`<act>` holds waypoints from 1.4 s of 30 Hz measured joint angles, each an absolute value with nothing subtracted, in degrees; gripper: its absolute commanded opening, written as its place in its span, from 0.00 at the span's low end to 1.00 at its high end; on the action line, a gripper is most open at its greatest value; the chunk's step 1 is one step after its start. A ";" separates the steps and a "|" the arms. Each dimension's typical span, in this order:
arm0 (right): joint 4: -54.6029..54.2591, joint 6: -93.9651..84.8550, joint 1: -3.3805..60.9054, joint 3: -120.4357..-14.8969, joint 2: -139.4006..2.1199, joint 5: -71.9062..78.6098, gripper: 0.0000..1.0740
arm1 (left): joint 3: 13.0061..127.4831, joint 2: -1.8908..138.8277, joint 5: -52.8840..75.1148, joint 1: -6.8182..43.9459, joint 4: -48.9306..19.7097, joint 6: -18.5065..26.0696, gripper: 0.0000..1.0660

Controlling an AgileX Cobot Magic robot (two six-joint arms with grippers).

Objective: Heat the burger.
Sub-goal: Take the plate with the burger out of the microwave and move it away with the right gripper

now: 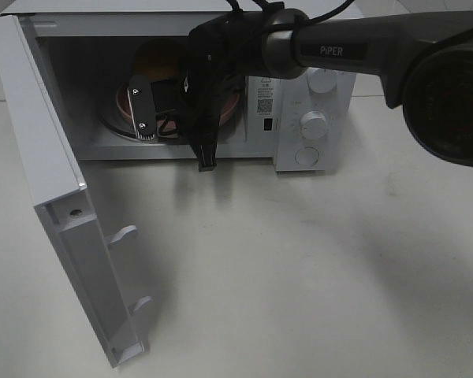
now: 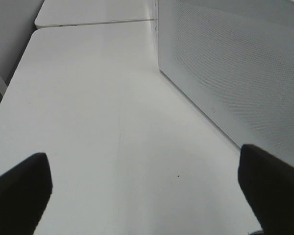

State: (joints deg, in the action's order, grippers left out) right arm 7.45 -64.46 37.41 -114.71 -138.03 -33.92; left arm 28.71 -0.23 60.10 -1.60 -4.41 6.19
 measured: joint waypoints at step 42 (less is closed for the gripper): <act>5.27 -78.90 38.73 -88.18 -122.10 -17.36 0.00 | 28.71 -0.23 60.10 -1.60 -4.41 6.19 0.92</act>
State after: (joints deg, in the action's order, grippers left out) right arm 5.27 -78.90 38.73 -88.18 -122.10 -17.36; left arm 28.71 -0.23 60.10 -1.60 -4.41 6.19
